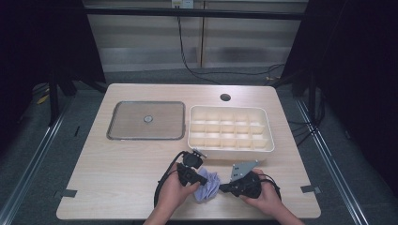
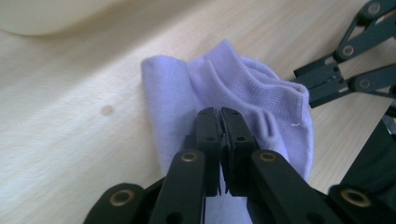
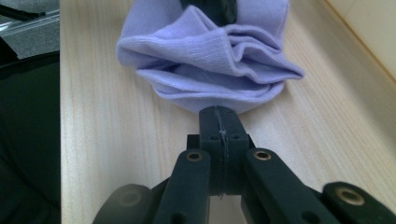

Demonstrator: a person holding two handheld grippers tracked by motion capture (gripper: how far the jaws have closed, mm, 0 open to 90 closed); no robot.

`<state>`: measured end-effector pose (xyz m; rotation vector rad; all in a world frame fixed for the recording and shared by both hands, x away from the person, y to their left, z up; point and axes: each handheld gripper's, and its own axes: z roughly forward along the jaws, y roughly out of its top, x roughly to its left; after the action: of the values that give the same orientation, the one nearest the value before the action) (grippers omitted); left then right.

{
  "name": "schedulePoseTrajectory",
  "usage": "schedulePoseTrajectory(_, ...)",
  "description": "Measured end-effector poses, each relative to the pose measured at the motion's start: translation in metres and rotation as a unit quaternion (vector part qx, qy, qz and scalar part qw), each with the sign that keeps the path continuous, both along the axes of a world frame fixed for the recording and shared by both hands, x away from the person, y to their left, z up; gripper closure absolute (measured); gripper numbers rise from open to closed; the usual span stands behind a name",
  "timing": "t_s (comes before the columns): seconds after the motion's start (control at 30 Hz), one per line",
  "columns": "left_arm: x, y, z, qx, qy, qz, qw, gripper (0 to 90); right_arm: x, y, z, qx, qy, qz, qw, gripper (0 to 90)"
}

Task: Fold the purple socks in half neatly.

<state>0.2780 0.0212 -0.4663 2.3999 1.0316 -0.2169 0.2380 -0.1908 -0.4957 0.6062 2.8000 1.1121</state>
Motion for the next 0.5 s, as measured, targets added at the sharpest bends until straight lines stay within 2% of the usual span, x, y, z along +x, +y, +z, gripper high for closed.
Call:
schedulePoseTrajectory(0.23, -0.0062, -0.0071, -0.0049, 0.015, -0.020, -0.012, 0.9996, 85.1, -0.0003, -0.0002, 0.0000, 0.000, 0.000, 0.000, 1.0000, 90.0)
schedulePoseTrajectory(0.5, -0.0089, -0.0094, -0.0025, 0.017, -0.024, -0.022, 0.9993, 82.1, -0.0005, -0.0006, 0.0001, -0.002, -0.004, 0.002, 1.0000, 90.0)
